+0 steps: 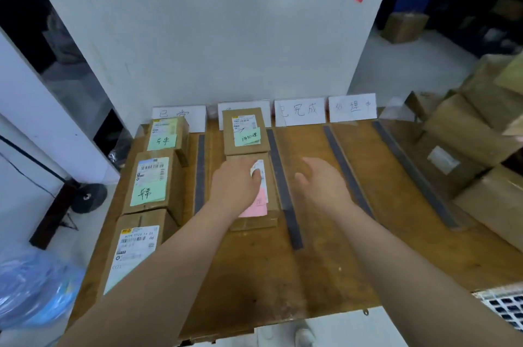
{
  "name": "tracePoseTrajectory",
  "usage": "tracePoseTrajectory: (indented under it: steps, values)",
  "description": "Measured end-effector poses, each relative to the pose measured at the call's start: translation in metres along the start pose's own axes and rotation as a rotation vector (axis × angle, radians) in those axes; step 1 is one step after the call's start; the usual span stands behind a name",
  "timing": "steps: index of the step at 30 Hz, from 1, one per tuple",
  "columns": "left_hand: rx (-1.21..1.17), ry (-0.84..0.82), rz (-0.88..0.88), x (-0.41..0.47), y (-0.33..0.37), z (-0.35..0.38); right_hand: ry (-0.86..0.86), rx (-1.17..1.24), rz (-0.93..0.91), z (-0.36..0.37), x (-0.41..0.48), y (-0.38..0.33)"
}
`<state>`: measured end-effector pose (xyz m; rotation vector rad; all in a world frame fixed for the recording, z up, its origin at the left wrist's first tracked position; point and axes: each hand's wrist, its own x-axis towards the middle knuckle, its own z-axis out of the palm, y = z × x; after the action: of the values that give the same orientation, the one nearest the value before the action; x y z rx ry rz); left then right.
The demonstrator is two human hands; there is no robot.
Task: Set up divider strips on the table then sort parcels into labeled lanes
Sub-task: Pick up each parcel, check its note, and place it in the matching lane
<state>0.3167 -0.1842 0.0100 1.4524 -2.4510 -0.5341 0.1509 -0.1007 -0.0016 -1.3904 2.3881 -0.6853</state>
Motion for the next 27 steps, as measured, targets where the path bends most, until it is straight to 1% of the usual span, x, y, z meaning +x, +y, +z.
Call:
tracePoseTrajectory:
  steps: [3, 6, 9, 14, 18, 23, 27]
  values:
    - [0.095, 0.062, 0.180, -0.003, 0.036, -0.007, 0.053, -0.109, -0.010, -0.035, -0.020, 0.015]
    - [0.128, 0.090, 0.298, -0.006, 0.074, -0.005, 0.105, -0.200, -0.004, -0.067, -0.039, 0.034]
    - [0.141, 0.069, 0.446, -0.012, 0.125, 0.007, 0.179, -0.223, 0.077, -0.108, -0.063, 0.066]
    - [0.116, 0.078, 0.594, -0.019, 0.217, 0.028, 0.308, -0.224, 0.194, -0.179, -0.097, 0.126]
    - [0.096, 0.094, 0.659, -0.026, 0.292, 0.048, 0.356, -0.207, 0.267, -0.234, -0.118, 0.178]
    - [0.075, 0.154, 0.686, -0.027, 0.384, 0.063, 0.425, -0.183, 0.297, -0.303, -0.129, 0.236]
    - [0.014, 0.188, 0.646, -0.018, 0.443, 0.065, 0.429, -0.171, 0.278, -0.351, -0.120, 0.273]
